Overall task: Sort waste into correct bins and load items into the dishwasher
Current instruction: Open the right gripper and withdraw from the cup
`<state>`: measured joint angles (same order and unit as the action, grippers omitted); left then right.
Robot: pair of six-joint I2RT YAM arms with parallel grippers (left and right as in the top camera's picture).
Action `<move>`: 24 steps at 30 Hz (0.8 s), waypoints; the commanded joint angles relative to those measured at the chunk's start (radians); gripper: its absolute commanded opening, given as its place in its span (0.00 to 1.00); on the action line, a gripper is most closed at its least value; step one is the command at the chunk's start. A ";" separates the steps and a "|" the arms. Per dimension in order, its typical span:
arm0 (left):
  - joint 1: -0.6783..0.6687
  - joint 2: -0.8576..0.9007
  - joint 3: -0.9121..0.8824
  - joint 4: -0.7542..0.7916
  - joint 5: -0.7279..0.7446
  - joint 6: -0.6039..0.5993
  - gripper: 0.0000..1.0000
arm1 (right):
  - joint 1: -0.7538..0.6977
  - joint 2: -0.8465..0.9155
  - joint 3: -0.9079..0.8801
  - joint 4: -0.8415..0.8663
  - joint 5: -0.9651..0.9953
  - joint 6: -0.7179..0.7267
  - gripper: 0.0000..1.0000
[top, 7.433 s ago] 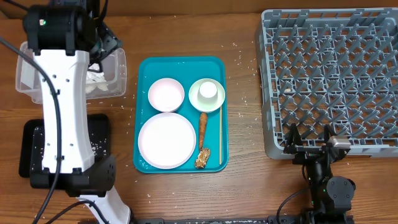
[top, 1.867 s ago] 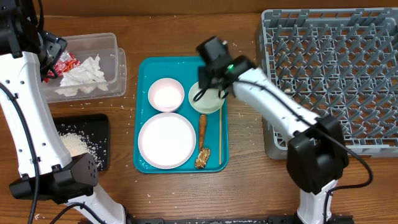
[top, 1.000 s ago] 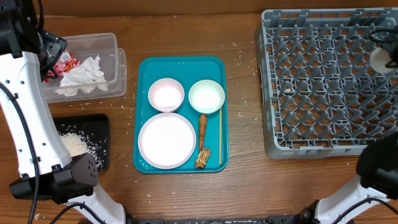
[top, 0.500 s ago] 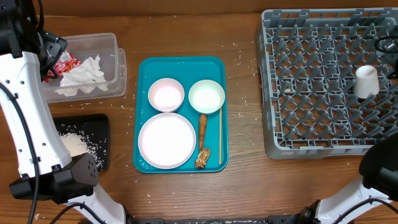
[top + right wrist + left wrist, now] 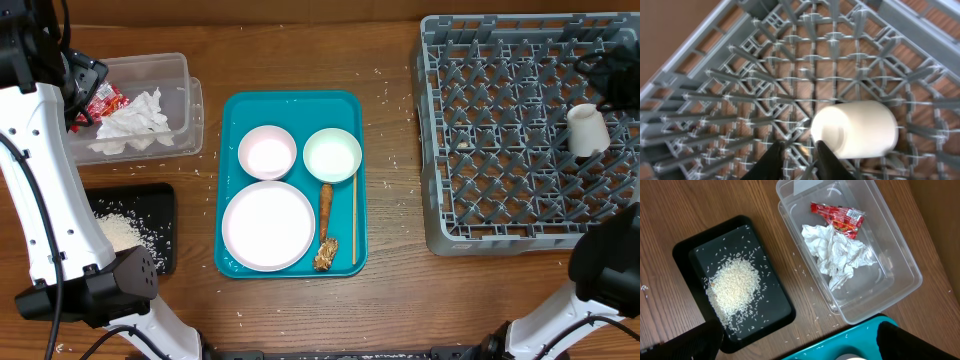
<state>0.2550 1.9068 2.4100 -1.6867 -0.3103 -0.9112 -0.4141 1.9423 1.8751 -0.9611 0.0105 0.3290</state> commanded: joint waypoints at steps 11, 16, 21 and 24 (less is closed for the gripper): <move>-0.007 -0.011 -0.002 -0.001 -0.004 -0.012 1.00 | -0.013 0.136 -0.004 -0.057 0.015 -0.014 0.04; -0.006 -0.011 -0.002 -0.001 -0.003 -0.012 1.00 | -0.025 0.136 -0.002 -0.070 0.112 -0.014 0.04; -0.007 -0.011 -0.002 -0.001 -0.003 -0.012 1.00 | -0.042 0.136 -0.002 -0.084 0.139 -0.014 0.04; -0.007 -0.011 -0.002 -0.001 -0.004 -0.012 1.00 | -0.053 0.135 -0.001 -0.099 0.156 -0.010 0.04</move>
<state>0.2550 1.9068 2.4100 -1.6867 -0.3103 -0.9112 -0.4511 2.0861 1.8717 -1.0409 0.1135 0.3164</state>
